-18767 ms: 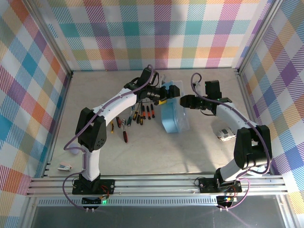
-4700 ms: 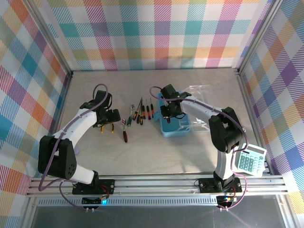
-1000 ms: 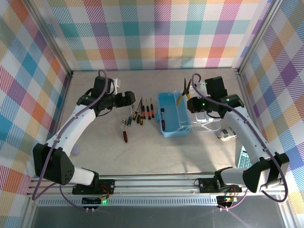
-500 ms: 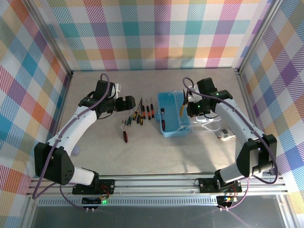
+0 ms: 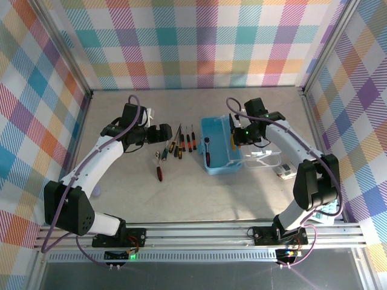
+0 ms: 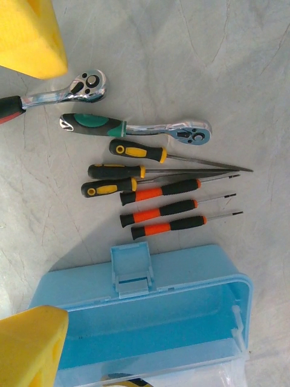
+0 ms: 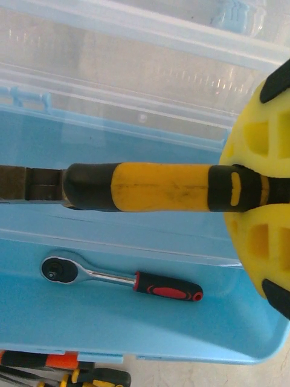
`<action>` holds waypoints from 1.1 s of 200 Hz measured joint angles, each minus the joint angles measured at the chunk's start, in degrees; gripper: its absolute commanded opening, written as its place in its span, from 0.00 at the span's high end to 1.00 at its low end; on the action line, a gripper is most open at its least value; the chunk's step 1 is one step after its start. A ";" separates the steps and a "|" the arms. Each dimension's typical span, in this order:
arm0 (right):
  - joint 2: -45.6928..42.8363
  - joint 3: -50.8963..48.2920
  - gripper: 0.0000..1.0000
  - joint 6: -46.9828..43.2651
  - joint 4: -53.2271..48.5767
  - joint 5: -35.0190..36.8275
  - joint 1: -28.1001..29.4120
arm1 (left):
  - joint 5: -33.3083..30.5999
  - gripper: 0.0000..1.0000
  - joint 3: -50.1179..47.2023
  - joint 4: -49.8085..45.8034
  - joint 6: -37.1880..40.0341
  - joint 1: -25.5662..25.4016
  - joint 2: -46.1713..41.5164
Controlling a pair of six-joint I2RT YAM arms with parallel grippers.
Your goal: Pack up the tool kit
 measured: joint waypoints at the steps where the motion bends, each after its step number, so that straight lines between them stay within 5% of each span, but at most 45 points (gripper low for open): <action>1: 0.04 0.00 0.80 0.17 0.02 0.00 0.00 | 0.02 0.04 0.00 -0.02 0.00 0.00 0.00; 102: 0.68 0.35 0.45 1.68 1.70 0.66 0.20 | -0.13 0.04 -0.02 -1.03 0.59 0.02 -1.11; 158: -1.84 3.80 0.00 0.61 -1.77 4.55 2.25 | -2.69 0.04 -1.53 -1.20 1.03 0.02 -0.66; 194: -5.31 5.88 0.01 0.17 -2.62 4.57 4.04 | -3.91 0.08 -3.26 -1.20 1.01 0.02 1.38; 220: -6.32 5.88 0.01 0.15 -2.60 2.54 5.86 | -6.19 0.21 -4.52 -1.25 1.11 0.02 4.52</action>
